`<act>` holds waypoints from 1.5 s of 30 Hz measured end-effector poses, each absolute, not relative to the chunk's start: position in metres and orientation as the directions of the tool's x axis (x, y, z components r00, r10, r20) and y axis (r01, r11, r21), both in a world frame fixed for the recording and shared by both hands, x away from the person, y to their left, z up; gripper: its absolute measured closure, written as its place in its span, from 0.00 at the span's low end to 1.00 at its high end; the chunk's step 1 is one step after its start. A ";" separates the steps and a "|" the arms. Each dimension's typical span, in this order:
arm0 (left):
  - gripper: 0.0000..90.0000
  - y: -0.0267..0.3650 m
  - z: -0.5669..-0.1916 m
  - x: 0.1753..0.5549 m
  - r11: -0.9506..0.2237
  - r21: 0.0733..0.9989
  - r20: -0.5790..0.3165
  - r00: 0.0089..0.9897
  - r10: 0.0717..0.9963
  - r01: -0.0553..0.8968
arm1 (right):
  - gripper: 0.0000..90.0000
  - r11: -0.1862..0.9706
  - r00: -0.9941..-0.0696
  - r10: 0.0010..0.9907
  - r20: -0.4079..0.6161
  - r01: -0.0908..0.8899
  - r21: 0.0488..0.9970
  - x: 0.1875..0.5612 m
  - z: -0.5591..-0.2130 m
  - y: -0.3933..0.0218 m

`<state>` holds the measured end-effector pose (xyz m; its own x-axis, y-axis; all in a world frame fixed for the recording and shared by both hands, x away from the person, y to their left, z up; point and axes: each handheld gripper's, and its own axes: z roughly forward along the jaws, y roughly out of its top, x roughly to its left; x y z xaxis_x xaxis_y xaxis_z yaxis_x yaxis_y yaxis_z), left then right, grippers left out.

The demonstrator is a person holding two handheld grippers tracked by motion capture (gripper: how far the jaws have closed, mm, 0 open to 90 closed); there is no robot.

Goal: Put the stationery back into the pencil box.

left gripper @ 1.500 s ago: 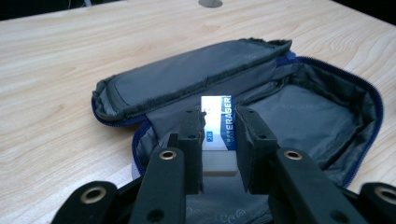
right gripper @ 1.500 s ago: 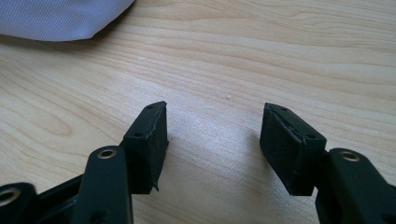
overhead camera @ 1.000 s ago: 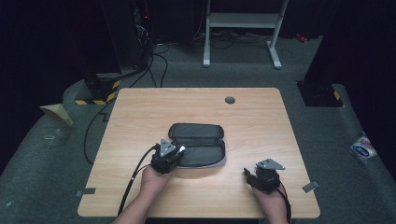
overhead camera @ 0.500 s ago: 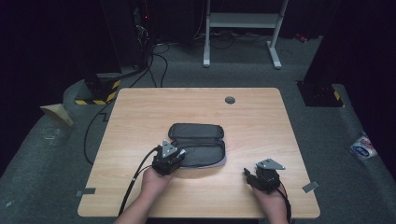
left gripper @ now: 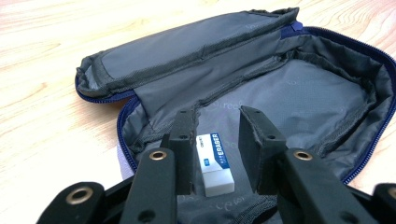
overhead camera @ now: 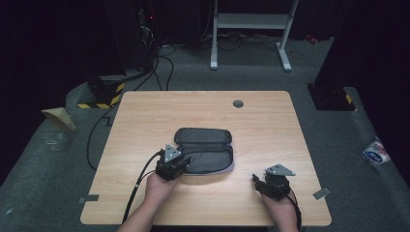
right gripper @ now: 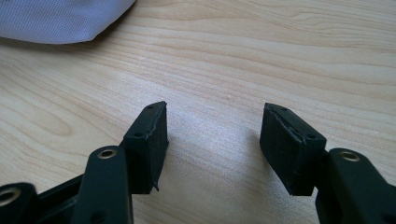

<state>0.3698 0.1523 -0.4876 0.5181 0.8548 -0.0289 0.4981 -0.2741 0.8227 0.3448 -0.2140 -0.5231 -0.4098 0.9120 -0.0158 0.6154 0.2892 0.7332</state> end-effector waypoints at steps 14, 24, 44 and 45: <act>0.56 0.167 -0.481 0.371 -0.235 0.844 -0.062 0.522 0.851 0.482 | 0.46 0.289 -0.410 0.912 -0.016 0.615 0.733 0.345 -0.523 -0.214; 0.30 0.186 -0.478 0.373 -0.197 0.840 -0.083 0.479 0.874 0.506 | 0.46 0.289 -0.410 0.912 -0.016 0.615 0.733 0.345 -0.523 -0.214; 0.00 0.257 -0.499 0.371 -0.203 0.786 -0.058 0.397 0.916 0.584 | 0.46 0.289 -0.409 0.912 -0.016 0.616 0.733 0.345 -0.523 -0.214; 0.00 0.261 -0.501 0.370 -0.205 0.784 -0.053 0.393 0.918 0.586 | 0.46 0.289 -0.409 0.912 -0.016 0.615 0.733 0.345 -0.523 -0.214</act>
<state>0.3701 0.2606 -0.5009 0.3931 0.9180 -0.0535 0.5860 -0.2052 0.7839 0.3447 -0.2140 -0.5232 -0.4094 0.9122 -0.0163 0.6153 0.2892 0.7333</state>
